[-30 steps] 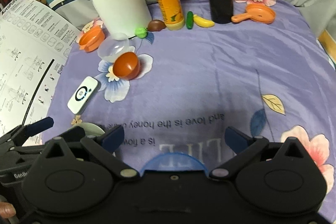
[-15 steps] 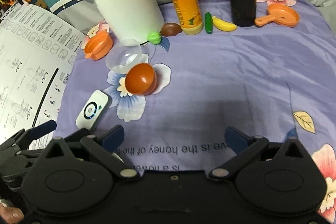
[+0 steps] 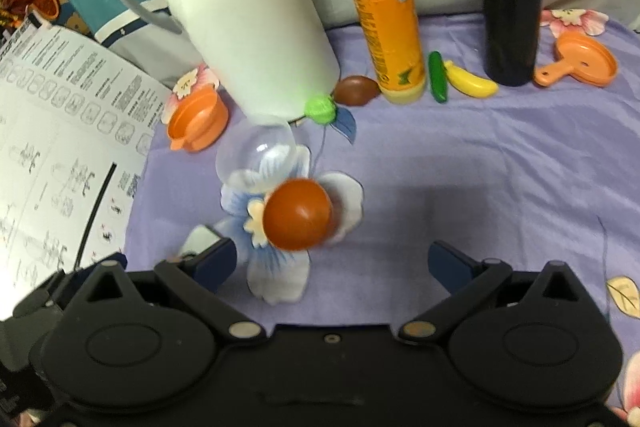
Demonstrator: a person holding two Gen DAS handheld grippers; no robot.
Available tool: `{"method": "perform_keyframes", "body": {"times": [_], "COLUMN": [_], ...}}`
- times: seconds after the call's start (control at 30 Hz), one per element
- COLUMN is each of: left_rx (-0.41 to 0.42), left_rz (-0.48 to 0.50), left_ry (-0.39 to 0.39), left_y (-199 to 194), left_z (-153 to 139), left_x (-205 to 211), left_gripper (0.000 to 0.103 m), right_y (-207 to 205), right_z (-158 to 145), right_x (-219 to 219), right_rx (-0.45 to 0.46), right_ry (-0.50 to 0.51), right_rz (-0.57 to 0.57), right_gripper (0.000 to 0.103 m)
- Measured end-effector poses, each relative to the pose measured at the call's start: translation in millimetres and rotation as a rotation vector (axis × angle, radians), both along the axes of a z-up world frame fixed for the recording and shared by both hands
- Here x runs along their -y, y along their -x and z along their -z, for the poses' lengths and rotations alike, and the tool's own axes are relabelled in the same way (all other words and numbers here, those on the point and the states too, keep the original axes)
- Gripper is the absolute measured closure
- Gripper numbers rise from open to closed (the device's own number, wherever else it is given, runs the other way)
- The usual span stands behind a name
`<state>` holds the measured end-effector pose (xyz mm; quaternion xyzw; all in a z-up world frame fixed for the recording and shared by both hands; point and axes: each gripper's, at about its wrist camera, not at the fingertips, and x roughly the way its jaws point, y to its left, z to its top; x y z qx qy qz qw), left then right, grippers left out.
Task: Organize plates and bowls
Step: 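Move both grippers to the clear plastic bowl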
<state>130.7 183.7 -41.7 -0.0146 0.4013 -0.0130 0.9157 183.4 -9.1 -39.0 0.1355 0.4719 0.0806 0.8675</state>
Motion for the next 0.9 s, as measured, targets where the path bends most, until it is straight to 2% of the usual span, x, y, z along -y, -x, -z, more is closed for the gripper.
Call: {"method": "perform_keyframes", "body": {"times": [0.27,0.53,0.67,0.8,0.9], "left_rx": [0.021,0.004,-0.003,-0.009,-0.013], "left_rz": [-0.037,-0.065,-0.063,-0.055,-0.055], "left_ry": [0.001,0.01,0.018,0.01,0.018], "left_y": [-47.4,-88.4,-97.7,-105.6,-109.5], "left_z": [5.9,27.5,34.4,39.3,42.1], "left_x": [-12.1,-14.3,-13.3,-11.4,-11.8], "left_gripper": [0.0,0.001,0.002,0.005,0.008], "right_y": [-57.5,-99.4,-111.9,-119.7,-122.9], "right_z": [11.9,28.2,36.9,42.5,45.8], "right_x": [-12.0,-29.1,-37.4,-45.9,-50.2], "right_rx": [-0.027,-0.028,-0.041,-0.045,-0.05], "right_ry": [-0.062,-0.047,-0.047,-0.043,-0.038], "right_rz": [0.032,0.023,0.007,-0.008,-0.02], "right_gripper": [0.001,0.015,0.018,0.028,0.032]}}
